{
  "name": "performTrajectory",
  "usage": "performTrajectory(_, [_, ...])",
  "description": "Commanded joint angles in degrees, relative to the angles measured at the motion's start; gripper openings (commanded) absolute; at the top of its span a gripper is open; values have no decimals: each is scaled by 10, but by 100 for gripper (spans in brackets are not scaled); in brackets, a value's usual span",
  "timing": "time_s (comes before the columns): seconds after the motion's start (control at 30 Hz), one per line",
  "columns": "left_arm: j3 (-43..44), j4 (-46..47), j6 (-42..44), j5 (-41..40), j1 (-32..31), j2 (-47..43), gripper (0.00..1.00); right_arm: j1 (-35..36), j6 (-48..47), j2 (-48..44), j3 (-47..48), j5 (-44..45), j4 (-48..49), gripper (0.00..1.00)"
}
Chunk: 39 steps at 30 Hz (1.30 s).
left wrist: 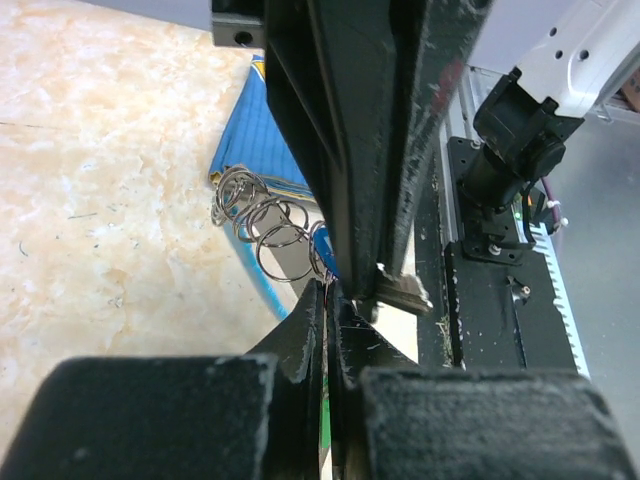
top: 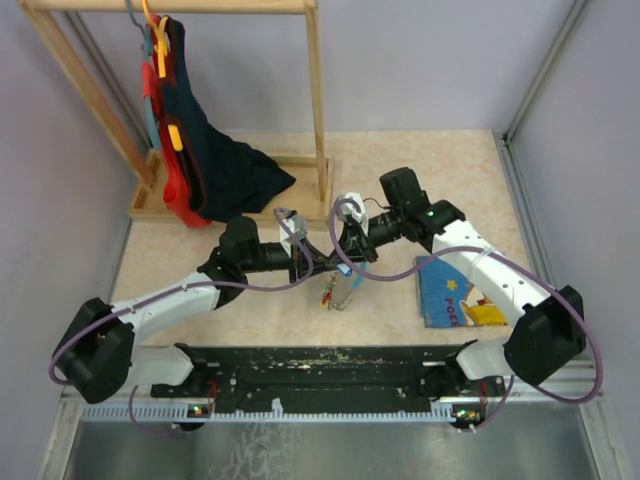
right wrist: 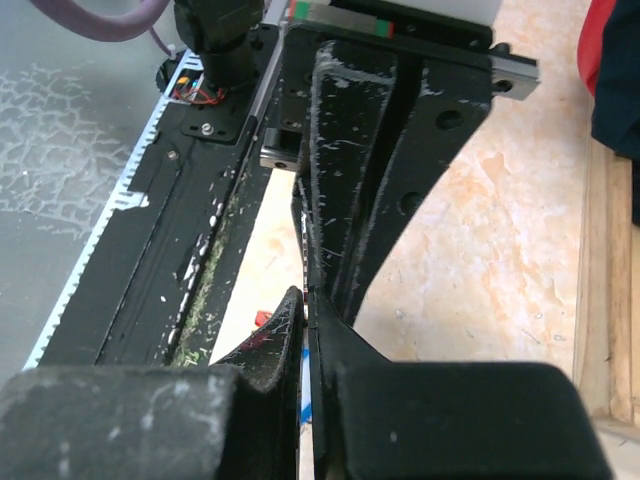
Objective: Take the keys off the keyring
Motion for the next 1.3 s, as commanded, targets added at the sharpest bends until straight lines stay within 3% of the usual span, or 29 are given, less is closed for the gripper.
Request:
performTrajectory(0.0, [11,-42,25,0,-6,-21,0,-8,41,-42,12,-45,74,0])
performTrajectory(0.5, [-2,1,-19,23,-6,-15,0,-29,-34,-51,-10,-42,31,0])
performTrajectory(0.77, [2,-30,-18,12,-9,-24,0,-36,-77,-47,-1,-45,-6,0])
performTrajectory(1.27, [-48,89,-43,25,-11,1,0,-45,-110,-54,-9,-11,-23,0])
